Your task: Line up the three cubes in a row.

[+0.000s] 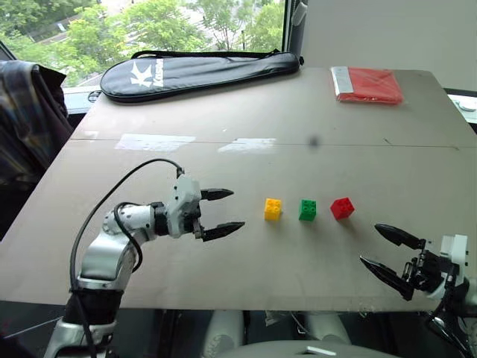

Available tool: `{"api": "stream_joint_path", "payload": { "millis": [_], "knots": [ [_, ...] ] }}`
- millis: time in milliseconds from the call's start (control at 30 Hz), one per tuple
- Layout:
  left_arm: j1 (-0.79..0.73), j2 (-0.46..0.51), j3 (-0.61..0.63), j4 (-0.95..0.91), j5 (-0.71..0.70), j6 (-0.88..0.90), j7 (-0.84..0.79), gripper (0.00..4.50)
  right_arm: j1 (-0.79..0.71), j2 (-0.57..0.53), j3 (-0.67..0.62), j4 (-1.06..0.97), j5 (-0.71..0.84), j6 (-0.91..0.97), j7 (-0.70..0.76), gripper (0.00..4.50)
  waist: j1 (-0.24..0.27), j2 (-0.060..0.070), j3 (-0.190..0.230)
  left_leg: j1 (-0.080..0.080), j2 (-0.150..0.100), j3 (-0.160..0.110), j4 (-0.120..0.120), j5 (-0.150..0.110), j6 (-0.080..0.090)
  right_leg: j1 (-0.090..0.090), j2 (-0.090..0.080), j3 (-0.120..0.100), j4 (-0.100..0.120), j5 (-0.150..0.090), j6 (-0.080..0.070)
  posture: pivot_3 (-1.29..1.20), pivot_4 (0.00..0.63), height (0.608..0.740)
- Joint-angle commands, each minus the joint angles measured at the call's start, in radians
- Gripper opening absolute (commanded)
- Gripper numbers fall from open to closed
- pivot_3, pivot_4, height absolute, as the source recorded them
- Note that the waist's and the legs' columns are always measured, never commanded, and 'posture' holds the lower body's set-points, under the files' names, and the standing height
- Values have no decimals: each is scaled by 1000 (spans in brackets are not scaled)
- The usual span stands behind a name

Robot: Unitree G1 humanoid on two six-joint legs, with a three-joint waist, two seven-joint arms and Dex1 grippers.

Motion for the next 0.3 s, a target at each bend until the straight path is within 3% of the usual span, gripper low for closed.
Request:
{"api": "stream_joint_path", "payload": {
  "millis": [33,300],
  "knots": [
    [199,-45,88,-150,48,27,199,4427,-21,-19,-43,75,-18,-50,28,4500,3,0,0,1,1,1,0,0,0,0,0,1,0,-1,2,0,150,708],
    [463,-130,35,-186,155,-112,331,4427,-89,-41,-44,239,-66,-116,90,4500,6,2,-1,7,0,7,-2,0,0,2,-1,5,0,-1,2,0,150,708]
  ]
}}
